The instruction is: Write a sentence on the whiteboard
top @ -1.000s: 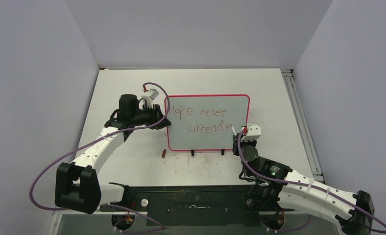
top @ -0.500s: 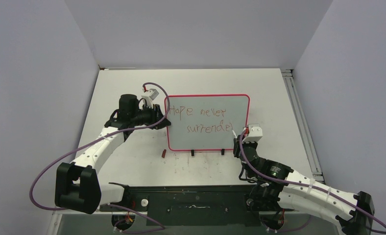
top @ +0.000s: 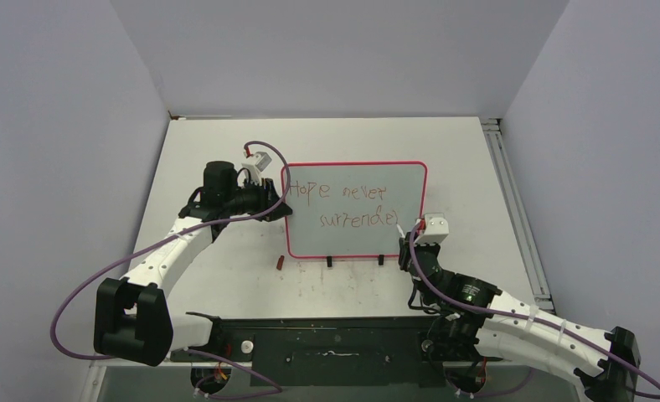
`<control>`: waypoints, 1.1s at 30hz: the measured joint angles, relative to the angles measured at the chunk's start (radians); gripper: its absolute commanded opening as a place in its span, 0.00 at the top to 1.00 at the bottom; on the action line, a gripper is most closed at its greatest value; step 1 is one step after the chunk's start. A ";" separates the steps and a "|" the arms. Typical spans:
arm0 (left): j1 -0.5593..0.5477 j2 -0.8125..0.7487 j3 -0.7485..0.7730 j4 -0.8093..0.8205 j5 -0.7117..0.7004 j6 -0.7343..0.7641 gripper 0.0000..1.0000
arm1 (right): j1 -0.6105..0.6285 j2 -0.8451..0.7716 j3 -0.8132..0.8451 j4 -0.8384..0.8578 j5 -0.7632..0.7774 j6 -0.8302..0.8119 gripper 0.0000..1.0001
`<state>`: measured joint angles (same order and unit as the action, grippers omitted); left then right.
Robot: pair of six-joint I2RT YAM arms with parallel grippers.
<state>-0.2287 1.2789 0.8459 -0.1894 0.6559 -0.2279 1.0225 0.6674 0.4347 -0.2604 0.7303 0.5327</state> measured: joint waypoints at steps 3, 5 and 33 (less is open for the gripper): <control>0.000 0.000 0.000 0.000 0.000 0.000 0.70 | 0.000 0.000 0.000 0.011 0.002 -0.016 0.95; 0.000 0.000 0.000 0.000 0.000 0.000 0.70 | 0.000 0.000 0.000 0.026 0.007 -0.031 0.95; 0.000 -0.006 0.000 0.000 0.000 0.000 0.70 | -0.006 0.013 0.015 0.105 0.069 -0.129 0.95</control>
<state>-0.2287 1.2724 0.8459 -0.1898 0.6559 -0.2279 1.0164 0.6800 0.4496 -0.1558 0.7990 0.4034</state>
